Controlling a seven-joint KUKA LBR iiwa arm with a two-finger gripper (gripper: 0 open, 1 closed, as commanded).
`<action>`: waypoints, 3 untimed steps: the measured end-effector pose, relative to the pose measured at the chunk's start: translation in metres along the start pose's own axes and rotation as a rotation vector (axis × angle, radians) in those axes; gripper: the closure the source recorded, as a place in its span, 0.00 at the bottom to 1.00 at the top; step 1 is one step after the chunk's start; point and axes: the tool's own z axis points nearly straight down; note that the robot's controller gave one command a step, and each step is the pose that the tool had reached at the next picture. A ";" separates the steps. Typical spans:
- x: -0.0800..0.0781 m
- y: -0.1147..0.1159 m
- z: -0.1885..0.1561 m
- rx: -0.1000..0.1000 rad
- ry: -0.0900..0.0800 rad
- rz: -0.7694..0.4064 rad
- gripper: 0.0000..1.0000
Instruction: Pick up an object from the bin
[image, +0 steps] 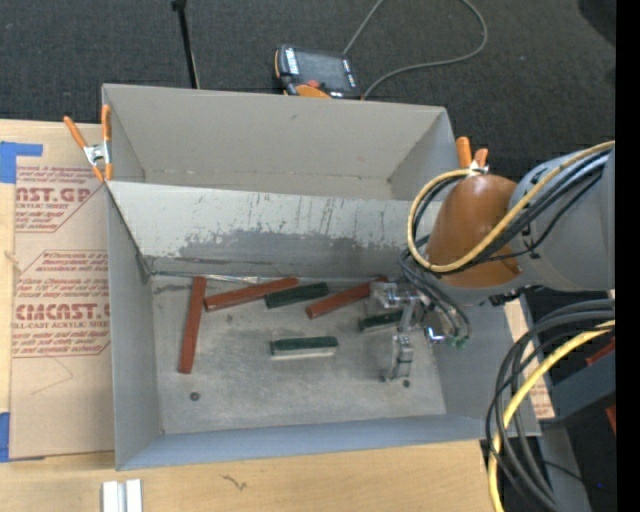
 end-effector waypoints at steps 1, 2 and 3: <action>0.000 0.000 0.000 0.000 0.000 0.000 0.00; -0.001 0.000 0.000 0.000 0.000 0.001 0.00; -0.001 0.000 -0.001 0.000 0.000 0.001 1.00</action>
Offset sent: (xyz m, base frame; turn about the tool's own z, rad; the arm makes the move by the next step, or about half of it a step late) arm 0.0000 0.0000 0.0000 0.0000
